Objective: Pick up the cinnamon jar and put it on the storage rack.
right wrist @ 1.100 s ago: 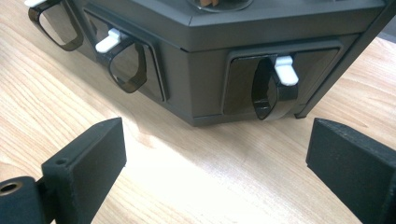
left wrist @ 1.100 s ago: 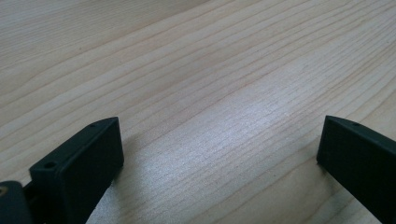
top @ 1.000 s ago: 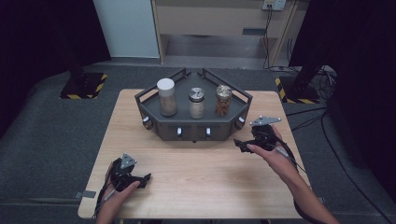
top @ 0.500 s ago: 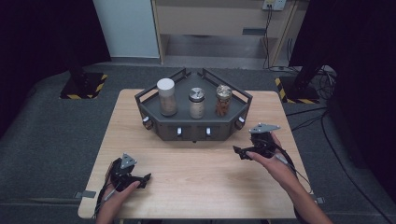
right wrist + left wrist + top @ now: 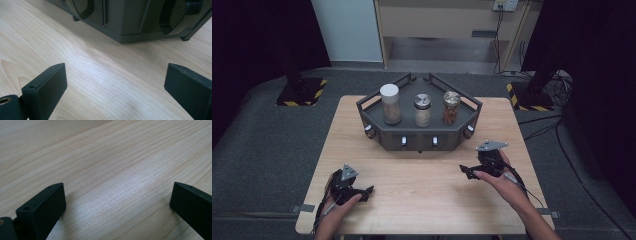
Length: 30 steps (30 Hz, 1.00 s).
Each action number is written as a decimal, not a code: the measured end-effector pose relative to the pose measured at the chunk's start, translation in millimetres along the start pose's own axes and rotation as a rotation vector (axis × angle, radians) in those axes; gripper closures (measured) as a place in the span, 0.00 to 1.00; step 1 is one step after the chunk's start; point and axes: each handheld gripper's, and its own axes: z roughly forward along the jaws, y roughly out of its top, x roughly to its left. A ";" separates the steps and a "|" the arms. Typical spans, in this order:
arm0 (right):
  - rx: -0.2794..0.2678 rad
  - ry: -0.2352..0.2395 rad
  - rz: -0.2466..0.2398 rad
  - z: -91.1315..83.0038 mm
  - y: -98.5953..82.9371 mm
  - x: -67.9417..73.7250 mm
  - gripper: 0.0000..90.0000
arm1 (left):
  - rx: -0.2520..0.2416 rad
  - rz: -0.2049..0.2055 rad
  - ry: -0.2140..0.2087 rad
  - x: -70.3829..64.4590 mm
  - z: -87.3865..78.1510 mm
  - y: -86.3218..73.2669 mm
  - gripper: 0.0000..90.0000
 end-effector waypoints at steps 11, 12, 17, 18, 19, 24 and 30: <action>0.015 0.022 0.006 7.4 -11.0 6.9 0.05 | 0.000 0.000 0.000 0.0 0.0 0.0 0.00; 0.015 0.022 0.003 7.9 -12.0 7.2 0.05 | 0.000 0.000 0.000 0.0 0.0 0.0 0.00; 0.020 0.033 0.006 9.8 -15.7 9.5 0.05 | 0.000 0.000 0.000 0.0 0.0 0.0 0.00; 0.021 0.035 0.007 10.3 -16.4 10.3 0.05 | 0.000 0.000 0.000 0.0 0.0 0.0 0.00; 0.022 0.037 0.005 10.7 -17.0 10.8 0.05 | 0.000 0.000 0.000 0.0 0.0 0.0 0.00; 0.023 0.043 0.003 12.1 -20.0 13.8 0.05 | 0.000 0.000 0.000 0.0 0.0 0.0 0.00; 0.029 0.058 0.005 15.6 -25.4 19.2 0.05 | 0.000 0.000 0.000 -0.1 0.0 0.0 0.00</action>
